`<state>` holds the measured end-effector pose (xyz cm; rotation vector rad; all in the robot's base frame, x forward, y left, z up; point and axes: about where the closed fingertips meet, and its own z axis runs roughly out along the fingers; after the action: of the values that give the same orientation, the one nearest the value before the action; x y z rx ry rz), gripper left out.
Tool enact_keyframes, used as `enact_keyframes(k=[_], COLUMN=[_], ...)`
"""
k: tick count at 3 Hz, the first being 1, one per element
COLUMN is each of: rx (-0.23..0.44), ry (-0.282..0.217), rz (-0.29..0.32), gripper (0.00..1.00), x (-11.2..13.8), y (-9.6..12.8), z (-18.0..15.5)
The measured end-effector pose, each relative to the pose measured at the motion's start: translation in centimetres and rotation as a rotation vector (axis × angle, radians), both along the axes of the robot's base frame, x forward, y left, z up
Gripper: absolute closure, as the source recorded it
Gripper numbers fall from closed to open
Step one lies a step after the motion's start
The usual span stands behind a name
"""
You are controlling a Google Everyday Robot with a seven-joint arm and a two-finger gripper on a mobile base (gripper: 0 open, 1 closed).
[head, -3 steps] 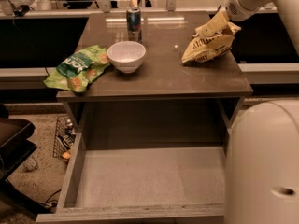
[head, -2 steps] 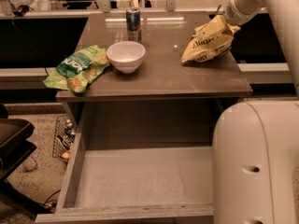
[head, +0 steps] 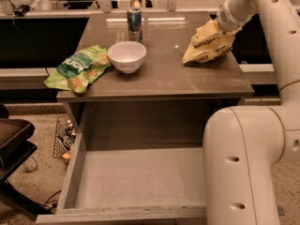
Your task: Place brown chip bag into top drawer
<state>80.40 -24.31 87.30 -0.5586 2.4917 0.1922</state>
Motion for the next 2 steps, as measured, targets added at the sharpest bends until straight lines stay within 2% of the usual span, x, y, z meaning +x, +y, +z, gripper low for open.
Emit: enact_keyframes(k=[2], rx=[0.001], ry=[0.007], rz=[0.005], gripper=[0.65], x=[0.33], y=[0.4], z=[-0.73])
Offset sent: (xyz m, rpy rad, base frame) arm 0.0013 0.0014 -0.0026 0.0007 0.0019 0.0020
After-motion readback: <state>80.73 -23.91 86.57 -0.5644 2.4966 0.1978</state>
